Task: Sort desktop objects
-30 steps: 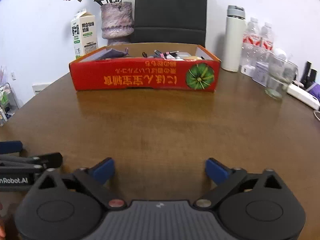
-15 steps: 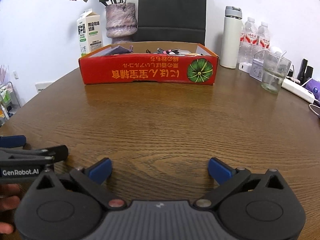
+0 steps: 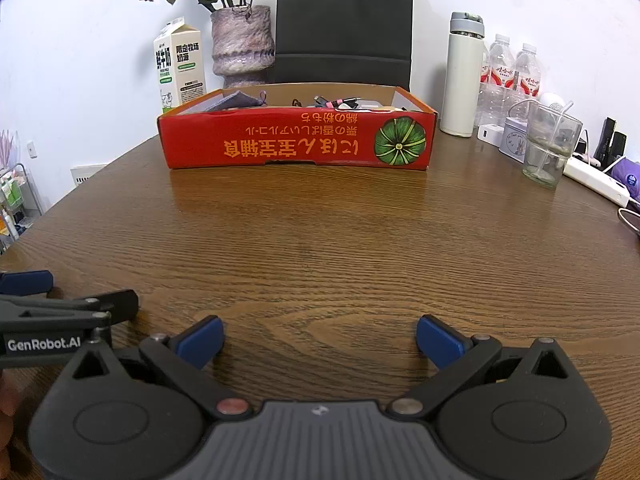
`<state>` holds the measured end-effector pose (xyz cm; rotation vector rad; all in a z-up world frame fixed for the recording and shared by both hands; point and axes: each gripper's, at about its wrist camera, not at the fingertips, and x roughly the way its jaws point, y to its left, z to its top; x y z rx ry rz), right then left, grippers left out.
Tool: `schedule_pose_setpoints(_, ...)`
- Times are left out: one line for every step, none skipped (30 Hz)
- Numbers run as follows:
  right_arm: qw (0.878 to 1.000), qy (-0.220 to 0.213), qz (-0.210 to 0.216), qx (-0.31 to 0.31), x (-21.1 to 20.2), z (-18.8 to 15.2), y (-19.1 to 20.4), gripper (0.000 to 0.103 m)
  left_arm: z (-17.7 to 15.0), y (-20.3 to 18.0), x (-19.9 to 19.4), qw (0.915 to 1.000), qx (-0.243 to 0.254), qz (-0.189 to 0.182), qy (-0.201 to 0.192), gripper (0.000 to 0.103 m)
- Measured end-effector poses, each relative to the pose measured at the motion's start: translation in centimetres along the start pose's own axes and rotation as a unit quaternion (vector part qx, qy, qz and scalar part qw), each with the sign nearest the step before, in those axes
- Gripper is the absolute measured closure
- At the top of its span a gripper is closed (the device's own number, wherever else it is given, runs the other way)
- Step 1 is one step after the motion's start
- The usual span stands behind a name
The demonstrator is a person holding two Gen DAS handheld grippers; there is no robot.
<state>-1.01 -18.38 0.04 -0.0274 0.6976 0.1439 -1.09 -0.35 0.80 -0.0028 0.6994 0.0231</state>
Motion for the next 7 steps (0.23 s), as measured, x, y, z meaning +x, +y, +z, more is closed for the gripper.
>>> schedule_pose_setpoints(1.0, 0.0, 0.0, 0.0, 0.01, -0.01, 0.02, 0.0, 0.0, 0.0, 0.0, 1.0, 0.0, 0.0, 0.0, 0.0)
schedule_pose_setpoints(1.0, 0.0, 0.0, 0.0, 0.01, 0.0, 0.02, 0.0, -0.01, 0.0, 0.0, 1.0, 0.0, 0.0, 0.0, 0.0)
schedule_pose_setpoints(1.0, 0.0, 0.0, 0.0, 0.0, 0.0, 0.02, 0.0, -0.01, -0.02, 0.0, 1.0, 0.0, 0.0, 0.0, 0.0)
schedule_pose_setpoints(1.0, 0.0, 0.0, 0.0, 0.0, 0.0, 0.02, 0.0, -0.02, -0.03, 0.0, 1.0, 0.0, 0.0, 0.0, 0.0)
schedule_pose_setpoints(1.0, 0.0, 0.0, 0.0, 0.0, -0.01, 0.06, 0.0, -0.02, -0.04, -0.01, 1.0, 0.0, 0.0, 0.0, 0.0)
schedule_pose_setpoints(1.0, 0.0, 0.0, 0.0, 0.0, 0.0, 0.05, 0.0, -0.03, -0.04, -0.01, 1.0, 0.0, 0.0, 0.0, 0.0)
schedule_pose_setpoints(1.0, 0.0, 0.0, 0.0, 0.0, -0.01, 0.07, 0.0, -0.03, -0.04, -0.01, 1.0, 0.0, 0.0, 0.0, 0.0)
